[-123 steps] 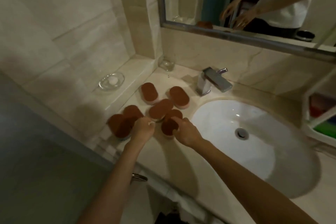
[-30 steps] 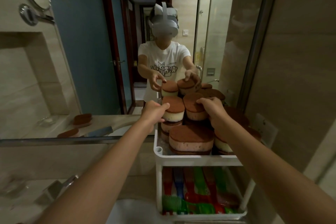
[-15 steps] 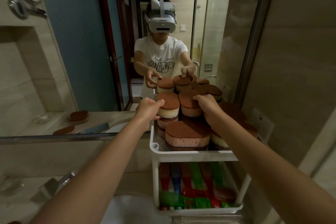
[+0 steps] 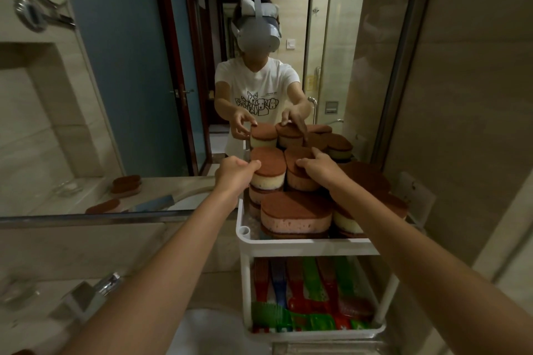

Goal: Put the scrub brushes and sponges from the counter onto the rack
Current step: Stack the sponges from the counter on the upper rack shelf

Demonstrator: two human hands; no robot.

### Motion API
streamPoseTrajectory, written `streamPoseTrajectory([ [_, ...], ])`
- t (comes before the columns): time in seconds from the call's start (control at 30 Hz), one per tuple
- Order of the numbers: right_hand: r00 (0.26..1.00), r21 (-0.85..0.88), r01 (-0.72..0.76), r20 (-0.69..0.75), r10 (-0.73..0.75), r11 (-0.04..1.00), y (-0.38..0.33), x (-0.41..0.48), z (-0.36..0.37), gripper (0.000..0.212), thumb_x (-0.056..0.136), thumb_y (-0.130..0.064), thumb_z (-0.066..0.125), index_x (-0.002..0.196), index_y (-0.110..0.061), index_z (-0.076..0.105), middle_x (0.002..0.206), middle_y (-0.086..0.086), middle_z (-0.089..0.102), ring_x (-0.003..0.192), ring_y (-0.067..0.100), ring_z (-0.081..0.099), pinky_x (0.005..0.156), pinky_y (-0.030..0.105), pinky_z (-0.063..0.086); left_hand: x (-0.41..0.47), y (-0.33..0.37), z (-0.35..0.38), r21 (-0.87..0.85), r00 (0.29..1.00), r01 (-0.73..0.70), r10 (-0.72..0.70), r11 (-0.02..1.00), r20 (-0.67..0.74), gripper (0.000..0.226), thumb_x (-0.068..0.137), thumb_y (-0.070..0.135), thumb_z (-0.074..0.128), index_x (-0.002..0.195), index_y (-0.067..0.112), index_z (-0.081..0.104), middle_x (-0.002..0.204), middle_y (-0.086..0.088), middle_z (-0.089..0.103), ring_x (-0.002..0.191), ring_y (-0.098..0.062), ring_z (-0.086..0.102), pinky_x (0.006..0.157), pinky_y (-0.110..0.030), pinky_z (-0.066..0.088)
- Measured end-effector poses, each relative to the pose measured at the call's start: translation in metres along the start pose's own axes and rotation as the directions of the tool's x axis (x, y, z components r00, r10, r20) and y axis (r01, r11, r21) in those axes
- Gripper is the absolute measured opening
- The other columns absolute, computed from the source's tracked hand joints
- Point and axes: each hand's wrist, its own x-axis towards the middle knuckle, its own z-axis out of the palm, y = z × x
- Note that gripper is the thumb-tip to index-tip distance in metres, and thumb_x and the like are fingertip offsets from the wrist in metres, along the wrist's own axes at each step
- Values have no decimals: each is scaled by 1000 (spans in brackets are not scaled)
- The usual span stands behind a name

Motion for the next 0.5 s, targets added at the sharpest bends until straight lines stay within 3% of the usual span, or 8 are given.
streamPoseTrajectory([
  [0.2,998,56,56,28,-57,997,-3,-1,2,61,97,-23,43,151,-17,15,155,7,28,137,27,35,101,32,36,-5,-4,0,-20,1000,-4,3,1000,-20,15,92,24,55,83,11,54,83,-3,56,86,-22,58,91,-40,50],
  [0.27,996,83,76,38,-79,994,-3,-1,3,59,96,-18,43,150,-19,20,155,7,28,135,27,37,93,29,37,-7,-3,0,-6,999,-22,22,1000,-40,15,92,23,54,100,11,52,95,-3,54,81,-18,55,89,-39,50],
  [0.37,996,46,83,39,-85,995,0,-2,3,57,96,-18,42,149,-20,22,155,7,27,131,28,42,89,30,39,-12,2,-2,128,994,-106,109,986,-13,26,94,20,50,118,14,51,108,-4,53,95,-22,55,89,-39,50],
  [0.5,993,-135,115,11,-115,984,0,-3,3,56,97,-23,39,150,-15,20,157,9,19,131,30,42,101,35,40,-12,8,4,358,973,-229,221,905,63,32,98,16,39,125,15,55,133,-8,55,121,-26,51,94,-31,42],
])
